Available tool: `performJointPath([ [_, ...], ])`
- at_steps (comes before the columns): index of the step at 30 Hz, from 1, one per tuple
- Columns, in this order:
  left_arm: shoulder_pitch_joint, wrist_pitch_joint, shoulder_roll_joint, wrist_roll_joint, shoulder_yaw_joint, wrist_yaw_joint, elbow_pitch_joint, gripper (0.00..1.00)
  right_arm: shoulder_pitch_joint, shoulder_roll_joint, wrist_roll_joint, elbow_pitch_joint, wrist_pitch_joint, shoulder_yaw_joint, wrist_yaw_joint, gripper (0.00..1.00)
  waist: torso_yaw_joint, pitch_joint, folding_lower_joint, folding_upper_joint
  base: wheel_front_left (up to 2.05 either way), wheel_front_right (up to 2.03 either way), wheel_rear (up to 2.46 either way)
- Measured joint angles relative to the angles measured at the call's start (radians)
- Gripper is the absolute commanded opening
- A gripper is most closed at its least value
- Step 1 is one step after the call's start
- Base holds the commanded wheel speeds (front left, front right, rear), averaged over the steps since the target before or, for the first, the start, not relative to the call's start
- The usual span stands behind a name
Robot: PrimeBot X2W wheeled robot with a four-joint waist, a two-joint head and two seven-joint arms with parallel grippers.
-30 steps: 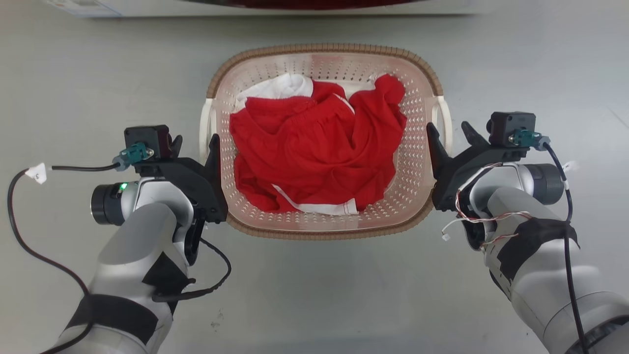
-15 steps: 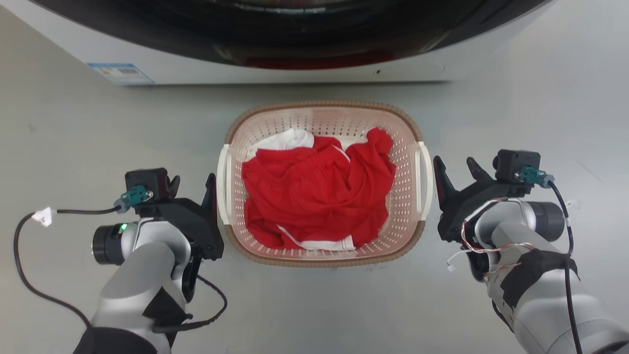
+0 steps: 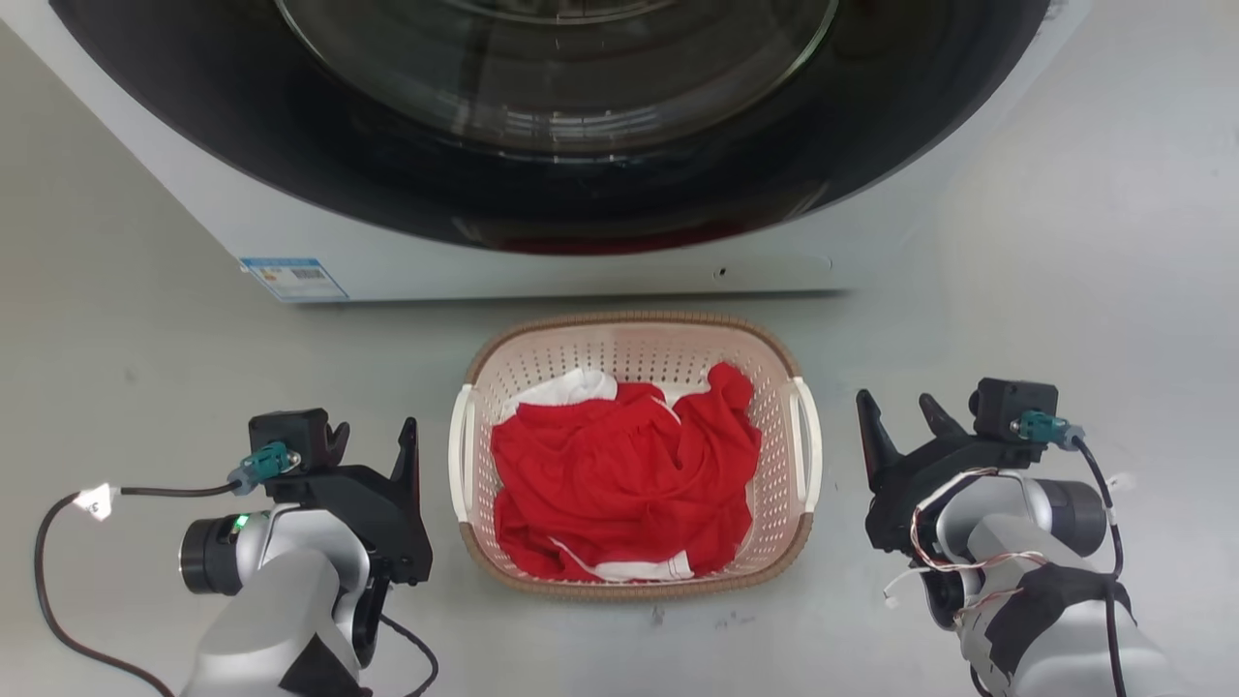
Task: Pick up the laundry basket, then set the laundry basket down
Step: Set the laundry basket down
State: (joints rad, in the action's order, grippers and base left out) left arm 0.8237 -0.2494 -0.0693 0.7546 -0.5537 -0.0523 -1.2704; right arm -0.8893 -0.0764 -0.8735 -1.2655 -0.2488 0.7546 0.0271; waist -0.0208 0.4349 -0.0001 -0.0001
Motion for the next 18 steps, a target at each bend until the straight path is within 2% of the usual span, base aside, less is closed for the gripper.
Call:
performJointPath([
  [7,-0.055,0.000,-0.005,-0.004,0.017,0.024,0.062,1.00,0.050,-0.004,0.002,0.047,0.000,-0.020,-0.002,1.00,-0.001,-0.086,0.0000,0.0001,0.00,0.00,0.00],
  [18,-0.160,0.000,-0.030,-0.039,0.058,0.066,0.219,1.00,0.152,-0.022,0.053,0.158,0.000,-0.040,-0.036,1.00,-0.005,-0.201,0.0000,0.0001,0.00,0.00,0.00],
])
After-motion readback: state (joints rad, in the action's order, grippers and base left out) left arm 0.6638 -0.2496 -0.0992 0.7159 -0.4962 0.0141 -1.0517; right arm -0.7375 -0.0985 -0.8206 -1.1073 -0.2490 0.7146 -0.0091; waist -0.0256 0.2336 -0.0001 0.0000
